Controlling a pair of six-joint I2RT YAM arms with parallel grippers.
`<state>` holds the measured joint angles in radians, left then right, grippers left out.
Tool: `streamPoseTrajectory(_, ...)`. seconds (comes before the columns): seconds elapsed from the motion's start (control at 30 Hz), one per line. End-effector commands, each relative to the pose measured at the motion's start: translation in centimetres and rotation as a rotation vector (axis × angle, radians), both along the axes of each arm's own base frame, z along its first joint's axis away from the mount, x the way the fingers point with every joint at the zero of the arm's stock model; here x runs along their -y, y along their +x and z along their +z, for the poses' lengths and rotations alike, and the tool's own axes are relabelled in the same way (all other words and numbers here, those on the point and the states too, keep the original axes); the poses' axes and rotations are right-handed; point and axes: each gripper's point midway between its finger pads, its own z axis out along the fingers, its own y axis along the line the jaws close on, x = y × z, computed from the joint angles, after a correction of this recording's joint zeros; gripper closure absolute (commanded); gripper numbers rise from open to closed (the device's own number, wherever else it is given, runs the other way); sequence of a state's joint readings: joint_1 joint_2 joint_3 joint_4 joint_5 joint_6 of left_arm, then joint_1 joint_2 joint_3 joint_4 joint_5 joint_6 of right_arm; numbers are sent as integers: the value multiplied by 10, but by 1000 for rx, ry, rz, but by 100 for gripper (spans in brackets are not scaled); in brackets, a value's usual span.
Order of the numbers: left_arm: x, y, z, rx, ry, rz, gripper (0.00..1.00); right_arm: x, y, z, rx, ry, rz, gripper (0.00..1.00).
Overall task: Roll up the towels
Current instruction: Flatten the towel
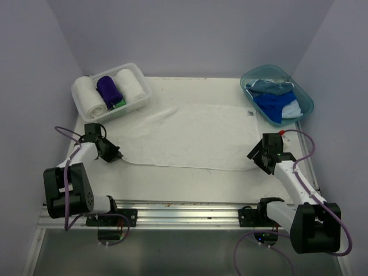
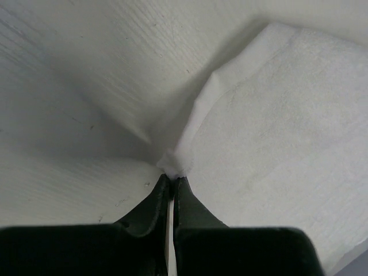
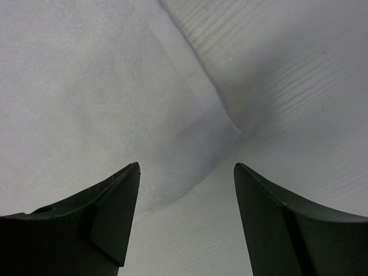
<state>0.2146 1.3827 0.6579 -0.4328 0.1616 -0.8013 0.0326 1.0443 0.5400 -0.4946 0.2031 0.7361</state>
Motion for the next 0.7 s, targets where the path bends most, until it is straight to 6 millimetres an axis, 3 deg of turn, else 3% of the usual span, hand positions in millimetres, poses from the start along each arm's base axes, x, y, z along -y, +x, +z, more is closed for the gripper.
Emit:
streamPoseTrajectory(0.0,-14,16,40,93,84,-1,100,11,0,10,1,-43,-20,29)
streamPoseTrajectory(0.17,-13,12,52,120,78,-1,100,24,4,4,-34,-16,-33,30)
streamPoseTrajectory(0.3,-2,9,49,137,23,-15,100,29,9,-2,-38,7,-33,35)
streamPoseTrajectory(0.53,1,9,45,134,7,-20,100,13,14,-21,-45,99,-5,43)
streamPoseTrajectory(0.6,0,10,46,138,10,-22,100,9,18,-24,-36,122,-4,49)
streamPoseTrajectory(0.67,0,11,48,140,10,-21,100,6,18,-26,-33,135,0,66)
